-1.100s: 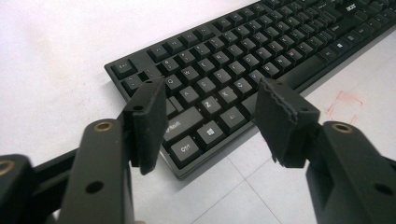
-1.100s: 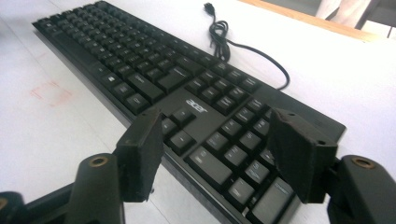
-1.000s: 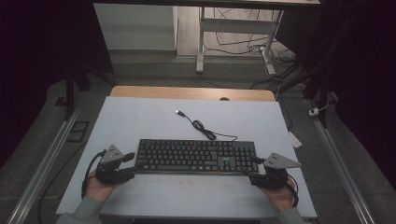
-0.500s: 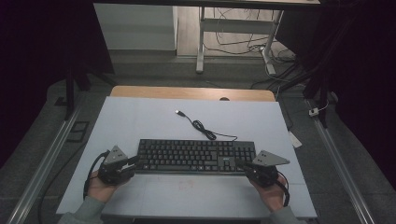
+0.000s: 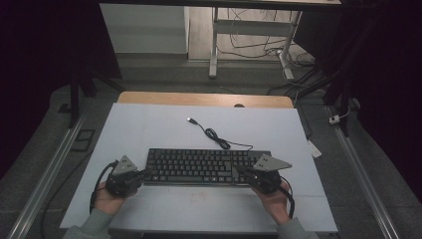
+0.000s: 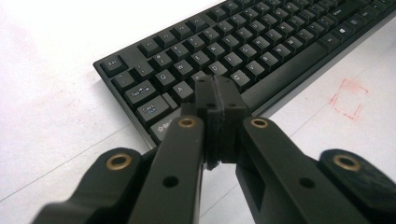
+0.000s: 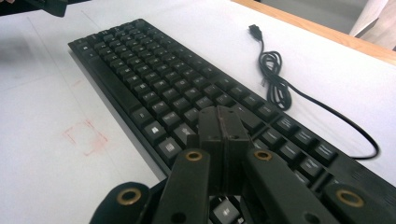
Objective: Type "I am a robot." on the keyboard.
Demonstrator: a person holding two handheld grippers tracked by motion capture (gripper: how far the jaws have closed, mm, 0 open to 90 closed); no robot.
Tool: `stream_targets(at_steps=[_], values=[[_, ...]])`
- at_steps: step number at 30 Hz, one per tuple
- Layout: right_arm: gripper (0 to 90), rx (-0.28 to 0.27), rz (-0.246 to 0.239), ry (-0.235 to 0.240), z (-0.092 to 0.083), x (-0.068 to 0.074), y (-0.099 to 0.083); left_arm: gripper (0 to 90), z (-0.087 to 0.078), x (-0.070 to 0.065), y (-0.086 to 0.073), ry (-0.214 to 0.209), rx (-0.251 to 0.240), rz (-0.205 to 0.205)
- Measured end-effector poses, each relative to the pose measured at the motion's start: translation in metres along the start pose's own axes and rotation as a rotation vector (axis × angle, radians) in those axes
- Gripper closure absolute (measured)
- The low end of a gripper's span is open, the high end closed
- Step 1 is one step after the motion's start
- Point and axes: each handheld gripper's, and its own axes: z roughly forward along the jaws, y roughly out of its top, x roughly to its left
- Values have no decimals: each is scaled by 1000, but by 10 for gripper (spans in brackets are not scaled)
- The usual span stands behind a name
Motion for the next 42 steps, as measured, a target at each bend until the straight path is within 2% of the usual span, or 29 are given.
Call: stream_targets(at_steps=[16, 23, 32, 42], values=[[895, 14, 29, 45, 44, 11, 19, 888, 15, 2, -1, 21, 43, 9], [895, 51, 22, 57, 68, 16, 25, 887, 24, 6, 0, 39, 67, 9], [895, 80, 7, 69, 86, 21, 32, 887, 32, 9, -2, 51, 89, 5], [894, 113, 21, 69, 106, 22, 33, 887, 37, 12, -3, 56, 92, -4]])
